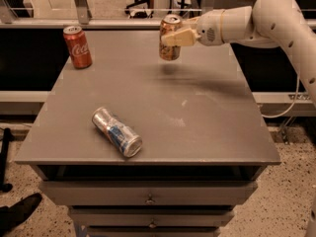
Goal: Move orange can near redbull can
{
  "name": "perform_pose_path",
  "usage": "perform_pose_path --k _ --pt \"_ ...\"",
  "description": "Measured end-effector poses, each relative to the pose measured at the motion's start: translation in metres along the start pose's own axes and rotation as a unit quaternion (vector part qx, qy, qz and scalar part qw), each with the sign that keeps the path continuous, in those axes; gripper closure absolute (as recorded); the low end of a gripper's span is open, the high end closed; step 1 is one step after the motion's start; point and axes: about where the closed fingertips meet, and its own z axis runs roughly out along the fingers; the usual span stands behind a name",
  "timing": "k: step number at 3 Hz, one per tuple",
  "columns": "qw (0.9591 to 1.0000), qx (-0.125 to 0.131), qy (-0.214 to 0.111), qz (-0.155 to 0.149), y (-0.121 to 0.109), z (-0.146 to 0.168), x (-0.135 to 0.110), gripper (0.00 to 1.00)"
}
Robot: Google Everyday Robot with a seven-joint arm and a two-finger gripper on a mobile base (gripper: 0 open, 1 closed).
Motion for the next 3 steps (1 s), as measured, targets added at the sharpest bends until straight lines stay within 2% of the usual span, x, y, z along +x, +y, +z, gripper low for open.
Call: perform_pose_path --k 1,3 --pt "0.9940 -0.104 0.004 -0.034 0.088 -0.015 0.002 1.00" --pt "0.9795 -0.195 -0.015 -0.048 0.166 -0.029 0.007 1.00"
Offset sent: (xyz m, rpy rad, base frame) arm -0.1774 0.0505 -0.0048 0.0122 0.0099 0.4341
